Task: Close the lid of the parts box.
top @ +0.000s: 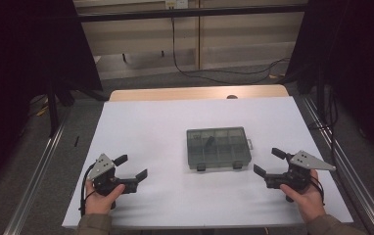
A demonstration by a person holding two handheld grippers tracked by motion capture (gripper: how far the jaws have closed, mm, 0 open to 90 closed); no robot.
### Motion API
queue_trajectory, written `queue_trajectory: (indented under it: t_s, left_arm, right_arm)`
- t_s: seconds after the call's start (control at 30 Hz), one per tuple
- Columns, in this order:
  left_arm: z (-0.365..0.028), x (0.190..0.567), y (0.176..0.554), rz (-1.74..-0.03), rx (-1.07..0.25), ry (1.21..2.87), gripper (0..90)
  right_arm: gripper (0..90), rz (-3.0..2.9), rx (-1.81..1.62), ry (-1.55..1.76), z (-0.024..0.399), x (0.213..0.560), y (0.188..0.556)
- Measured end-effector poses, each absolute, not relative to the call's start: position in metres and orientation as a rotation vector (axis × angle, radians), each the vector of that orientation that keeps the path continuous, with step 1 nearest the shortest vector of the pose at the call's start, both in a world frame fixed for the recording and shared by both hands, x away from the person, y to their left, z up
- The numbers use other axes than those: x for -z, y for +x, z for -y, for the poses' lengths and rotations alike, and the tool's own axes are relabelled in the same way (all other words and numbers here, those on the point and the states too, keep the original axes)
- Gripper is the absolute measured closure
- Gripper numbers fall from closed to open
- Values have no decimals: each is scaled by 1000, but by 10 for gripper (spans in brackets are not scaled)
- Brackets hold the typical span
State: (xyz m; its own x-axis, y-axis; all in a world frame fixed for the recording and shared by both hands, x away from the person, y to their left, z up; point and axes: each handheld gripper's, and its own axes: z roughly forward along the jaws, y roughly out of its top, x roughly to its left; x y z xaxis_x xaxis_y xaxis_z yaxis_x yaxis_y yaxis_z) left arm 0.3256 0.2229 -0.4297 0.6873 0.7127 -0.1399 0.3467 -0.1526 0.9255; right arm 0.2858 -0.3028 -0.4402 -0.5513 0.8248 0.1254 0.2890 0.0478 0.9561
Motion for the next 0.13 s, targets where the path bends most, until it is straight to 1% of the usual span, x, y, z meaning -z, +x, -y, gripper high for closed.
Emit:
queue_trajectory:
  t_s: [0.13]
  left_arm:
    - [-223,430,325,-851,-400,1758,43]
  right_arm:
    - [42,-1868,-1522,1114,303,441,287]
